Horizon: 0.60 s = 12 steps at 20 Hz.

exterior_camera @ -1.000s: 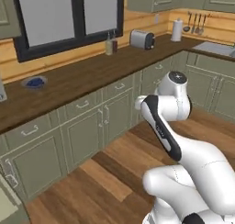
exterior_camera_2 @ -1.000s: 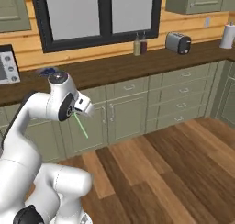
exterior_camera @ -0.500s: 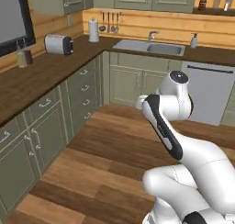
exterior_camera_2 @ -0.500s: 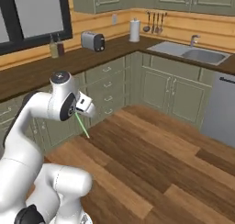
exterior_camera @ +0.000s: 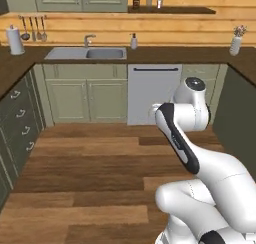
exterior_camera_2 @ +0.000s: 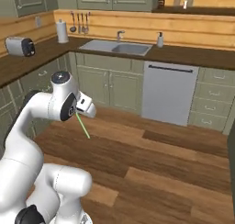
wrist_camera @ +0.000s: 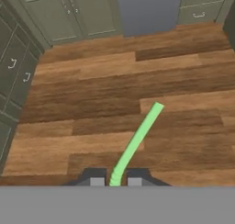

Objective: Take a straw from the drawer in front and place it inside the glass cup on the dining counter.

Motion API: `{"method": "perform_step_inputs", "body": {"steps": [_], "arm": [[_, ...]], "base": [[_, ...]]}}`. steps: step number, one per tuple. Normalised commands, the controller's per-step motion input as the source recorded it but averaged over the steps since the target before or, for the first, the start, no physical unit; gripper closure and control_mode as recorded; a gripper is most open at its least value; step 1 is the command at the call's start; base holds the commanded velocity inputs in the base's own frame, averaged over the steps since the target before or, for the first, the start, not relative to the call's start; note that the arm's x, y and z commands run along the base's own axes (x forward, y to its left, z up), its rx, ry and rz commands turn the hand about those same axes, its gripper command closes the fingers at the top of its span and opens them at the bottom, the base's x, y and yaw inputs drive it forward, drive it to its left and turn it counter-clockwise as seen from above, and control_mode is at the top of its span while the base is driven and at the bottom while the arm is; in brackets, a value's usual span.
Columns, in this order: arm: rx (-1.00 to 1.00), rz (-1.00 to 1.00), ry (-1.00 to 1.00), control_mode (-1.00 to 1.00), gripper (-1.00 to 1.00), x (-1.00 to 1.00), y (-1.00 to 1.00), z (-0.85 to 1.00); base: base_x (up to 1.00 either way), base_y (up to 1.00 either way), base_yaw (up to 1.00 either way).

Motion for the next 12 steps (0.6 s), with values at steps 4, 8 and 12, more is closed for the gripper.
{"method": "perform_step_inputs", "body": {"steps": [4,8,12], "arm": [[0.00,0.00,0.00,1.00,1.00,0.00,0.00,0.00],[0.00,0.00,0.00,1.00,1.00,0.00,0.00,0.00],[0.00,0.00,0.00,1.00,1.00,0.00,0.00,0.00]], "base": [[0.06,-0.25,-0.58],[0.03,-0.16,-0.53],[-0.25,-0.20,-0.41]]}}
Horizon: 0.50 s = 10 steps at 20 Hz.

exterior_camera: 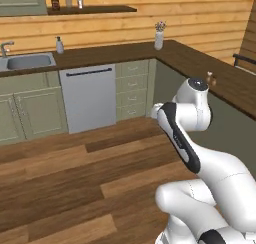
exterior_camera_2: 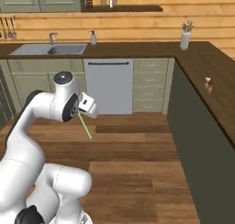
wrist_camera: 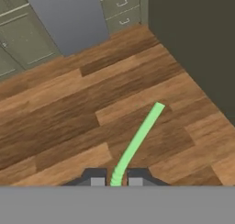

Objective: Take a straw from the drawer in front and place it inside the glass cup on the dining counter.

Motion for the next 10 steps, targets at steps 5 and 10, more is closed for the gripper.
{"method": "perform_step_inputs", "body": {"steps": [5,10], "arm": [[0.00,0.00,0.00,1.00,1.00,0.00,0.00,0.00],[0.00,0.00,0.00,1.00,1.00,0.00,0.00,0.00]], "base": [[-0.38,-0.72,-0.26],[-0.60,-0.96,-0.15]]}}
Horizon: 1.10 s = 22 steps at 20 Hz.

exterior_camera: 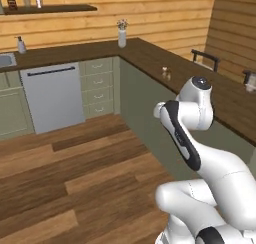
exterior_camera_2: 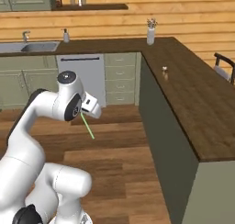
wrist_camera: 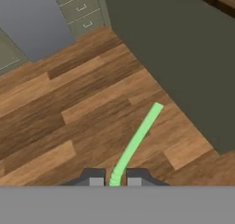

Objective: Take a straw from the drawer in front and place it inside the glass cup on the dining counter.

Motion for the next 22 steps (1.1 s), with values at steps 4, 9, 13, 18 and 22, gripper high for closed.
{"method": "perform_step_inputs", "body": {"steps": [4,9,13,18,22], "arm": [[0.00,0.00,0.00,1.00,1.00,0.00,0.00,0.00],[0.00,0.00,0.00,1.00,1.00,0.00,0.00,0.00],[0.00,0.00,0.00,1.00,1.00,0.00,0.00,0.00],[0.00,0.00,0.00,1.00,1.00,0.00,0.00,0.00],[0.00,0.00,0.00,1.00,1.00,0.00,0.00,0.00]], "base": [[-0.12,-0.93,-0.06],[0.29,-0.89,0.02],[0.15,-1.00,0.09],[0.00,-1.00,0.12],[0.00,-1.00,0.20]]}}
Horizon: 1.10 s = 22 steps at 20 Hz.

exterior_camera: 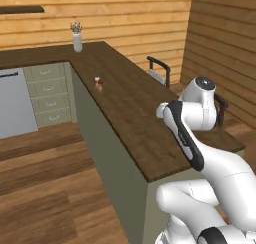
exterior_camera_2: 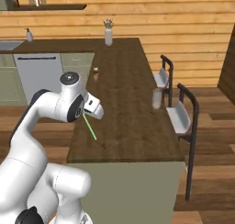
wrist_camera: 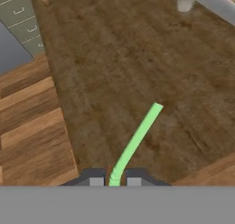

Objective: Take a straw from the drawer in front and place it inside the glass cup on the dining counter.

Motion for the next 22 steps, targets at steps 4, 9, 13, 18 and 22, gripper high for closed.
{"method": "perform_step_inputs", "body": {"steps": [4,9,13,18,22], "arm": [[0.00,0.00,0.00,1.00,1.00,0.00,0.00,0.00],[0.00,0.00,0.00,1.00,1.00,0.00,0.00,0.00],[0.00,0.00,0.00,1.00,1.00,0.00,0.00,0.00],[0.00,0.00,0.00,1.00,1.00,0.00,0.00,0.00],[0.00,0.00,0.00,1.00,1.00,0.00,0.00,0.00]], "base": [[0.00,-1.00,0.23],[0.00,-1.00,0.30],[-0.01,-1.00,0.38],[0.00,-1.00,0.43],[0.00,-1.00,0.45]]}}
